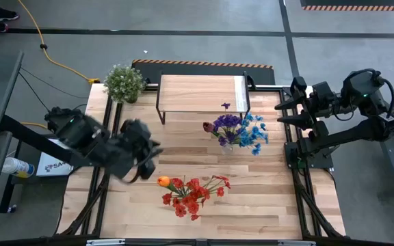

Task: Pick and place flowers into a vace then onto a shelf
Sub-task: Put the bottom transparent vase with flowers on the shelf

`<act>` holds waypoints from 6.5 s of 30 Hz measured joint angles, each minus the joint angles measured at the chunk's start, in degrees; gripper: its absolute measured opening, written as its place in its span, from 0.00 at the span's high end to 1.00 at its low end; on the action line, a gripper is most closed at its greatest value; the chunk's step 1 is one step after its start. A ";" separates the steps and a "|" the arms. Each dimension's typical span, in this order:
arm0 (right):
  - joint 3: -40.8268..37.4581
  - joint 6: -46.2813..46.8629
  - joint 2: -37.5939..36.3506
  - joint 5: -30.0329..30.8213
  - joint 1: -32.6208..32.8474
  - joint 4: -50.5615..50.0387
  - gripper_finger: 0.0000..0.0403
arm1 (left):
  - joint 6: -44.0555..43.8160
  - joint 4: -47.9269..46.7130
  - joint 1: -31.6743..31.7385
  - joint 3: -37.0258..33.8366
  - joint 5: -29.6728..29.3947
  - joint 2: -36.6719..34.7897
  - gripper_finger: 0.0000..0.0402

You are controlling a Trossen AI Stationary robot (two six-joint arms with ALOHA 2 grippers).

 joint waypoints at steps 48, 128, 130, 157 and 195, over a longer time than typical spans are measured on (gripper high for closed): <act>-0.04 3.82 0.02 -6.30 0.00 -1.05 0.60 | -54.37 41.73 -26.80 -54.70 -3.71 0.24 0.66; -0.04 4.94 0.02 -6.76 -0.02 -2.40 0.61 | -12.83 78.59 -17.77 -61.70 -25.43 17.25 0.12; -0.04 4.90 0.02 -6.77 -0.02 -2.40 0.61 | -11.53 79.49 -16.75 -61.70 -24.76 17.25 0.12; -0.09 4.90 0.20 -6.77 -0.02 -2.53 0.63 | -4.05 89.99 -12.90 -61.78 -25.69 21.75 0.12; -0.11 5.22 0.22 -6.56 -0.02 -2.54 0.61 | -1.26 92.51 -12.52 -61.70 -26.52 22.21 0.12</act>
